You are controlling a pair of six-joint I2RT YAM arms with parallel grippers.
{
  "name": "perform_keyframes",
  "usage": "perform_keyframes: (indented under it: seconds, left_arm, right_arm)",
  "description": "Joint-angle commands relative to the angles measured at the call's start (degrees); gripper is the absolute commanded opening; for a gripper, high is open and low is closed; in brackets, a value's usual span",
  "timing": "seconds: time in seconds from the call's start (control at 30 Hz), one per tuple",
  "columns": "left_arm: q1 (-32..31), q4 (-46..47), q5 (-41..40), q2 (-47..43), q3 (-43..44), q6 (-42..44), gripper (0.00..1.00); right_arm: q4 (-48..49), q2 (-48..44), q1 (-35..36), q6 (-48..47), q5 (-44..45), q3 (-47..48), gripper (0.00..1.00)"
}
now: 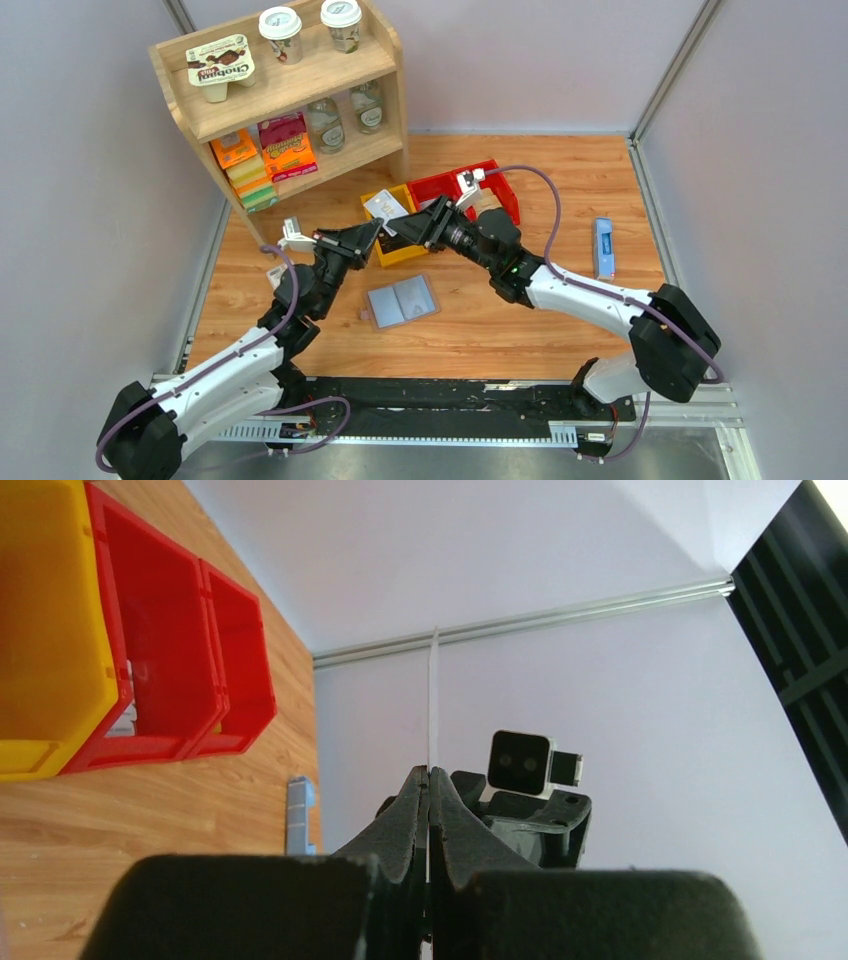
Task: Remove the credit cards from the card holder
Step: Place the credit card in the storage box.
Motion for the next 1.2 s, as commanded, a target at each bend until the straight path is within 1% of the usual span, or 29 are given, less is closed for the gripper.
perform_keyframes:
  seconds: [0.0, 0.07, 0.17, 0.2, 0.27, 0.3, 0.33, 0.37, 0.4, 0.43, 0.47, 0.5, 0.53, 0.57, 0.6, 0.63, 0.67, 0.7, 0.73, 0.77, 0.8, 0.83, 0.87, 0.97, 1.07, 1.17]
  left_arm:
    - [-0.26, 3.8, -0.26, 0.93, 2.81, -0.93, 0.0]
    - [-0.26, 4.41, 0.0, 1.63, 2.64, -1.45, 0.0]
    - [-0.26, 4.33, -0.17, 1.72, 2.38, -1.54, 0.0]
    - [-0.26, 3.8, -0.7, 1.37, 2.11, -1.37, 0.0]
    - [-0.26, 1.87, -1.22, 0.15, 2.02, -0.15, 0.04]
    - [-0.26, -0.14, -1.23, -0.56, 1.85, 0.47, 0.08]
    - [-0.17, -1.9, -1.32, -1.87, 1.93, 2.57, 0.1]
    - [-0.17, -6.26, -0.97, -3.8, 2.54, 3.8, 0.14]
    - [0.09, -8.57, -0.62, -4.86, 3.59, 7.3, 0.19]
    - [0.26, -13.38, 0.17, -6.79, 4.21, 9.77, 0.21]
    - [0.87, -15.43, 0.61, -7.5, 5.35, 13.71, 0.25]
    - [1.32, -19.71, 1.92, -9.07, 5.88, 15.4, 0.26]
    - [2.19, -22.02, 2.54, -9.87, 7.2, 19.16, 0.29]
    - [2.72, -26.3, 4.03, -11.1, 7.82, 22.68, 0.31]
    - [3.6, -28.7, 4.65, -11.46, 9.3, 24.45, 0.34]
    - [4.13, -32.9, 6.57, -12.25, 10.1, 28.82, 0.38]
    - [4.39, -34.51, 7.64, -12.51, 11.94, 30.95, 0.42]
    - [4.4, -40.09, 8.61, -12.6, 13.0, 35.33, 0.43]
    - [4.4, -42.15, 9.22, -12.52, 15.1, 37.28, 0.47]
    - [4.4, -46.0, 10.36, -12.52, 15.81, 41.04, 0.48]
    - [4.4, -47.43, 10.89, -12.34, 17.3, 42.65, 0.52]
    - [4.4, -50.49, 11.77, -12.34, 17.84, 45.62, 0.52]
    - [4.4, -52.78, 12.13, -12.43, 18.97, 47.05, 0.56]
    - [4.4, -55.96, 14.14, -12.6, 20.13, 51.88, 0.59]
    - [4.4, -59.56, 15.2, -12.34, 21.44, 54.26, 0.63]
    - [4.4, -62.03, 15.21, -11.99, 22.15, 55.14, 0.64]
  right_arm:
    - [3.74, 1.55, 0.07, -1.26, -0.47, 2.99, 0.41]
    - [3.39, 2.08, 0.07, -1.96, -1.52, 4.22, 0.33]
    - [0.85, 2.35, -0.11, -3.8, -1.7, 5.28, 0.16]
    - [-0.47, 2.26, -0.28, -4.94, -1.79, 5.63, 0.08]
    - [-3.1, 1.91, -1.16, -6.61, -2.57, 6.24, 0.03]
    - [-4.68, 1.74, -1.86, -7.32, -3.27, 6.59, 0.01]
    - [-6.61, 1.65, -2.65, -8.37, -4.06, 6.77, 0.0]
    - [-8.63, 1.73, -3.79, -9.6, -5.29, 7.38, 0.0]
    - [-10.92, 1.82, -5.37, -10.56, -7.3, 8.35, 0.0]
    - [-13.72, 2.0, -6.6, -11.97, -9.15, 9.14, 0.0]
    - [-16.45, 2.35, -8.09, -13.55, -11.43, 10.71, 0.0]
    - [-20.22, 2.79, -9.41, -15.13, -13.11, 12.38, 0.0]
    - [-24.78, 3.22, -10.82, -16.97, -14.52, 13.62, 0.0]
    - [-27.79, 3.4, -12.14, -18.64, -15.49, 14.59, 0.0]
    - [-30.34, 3.84, -13.28, -20.92, -16.72, 15.55, 0.0]
    - [-34.19, 4.37, -14.68, -23.03, -17.34, 17.04, 0.0]
    - [-38.06, 5.07, -16.35, -25.06, -17.78, 18.71, 0.0]
    - [-43.14, 6.21, -17.59, -27.51, -18.31, 20.38, 0.0]
    - [-46.59, 7.26, -18.9, -29.28, -18.57, 22.48, 0.0]
    - [-49.84, 8.58, -20.13, -31.3, -18.75, 24.07, 0.0]
    - [-53.18, 9.98, -21.28, -33.06, -19.53, 26.26, 0.0]
    - [-56.0, 11.65, -22.59, -34.9, -19.63, 28.11, 0.0]
    - [-58.64, 13.58, -23.39, -36.75, -19.63, 30.13, 0.0]
    - [-64.89, 18.59, -25.15, -41.23, -18.84, 35.5, 0.0]
    - [-68.76, 24.22, -25.24, -45.37, -18.05, 40.24, 0.0]
    - [-71.67, 29.06, -25.24, -47.66, -20.23, 44.2, 0.0]
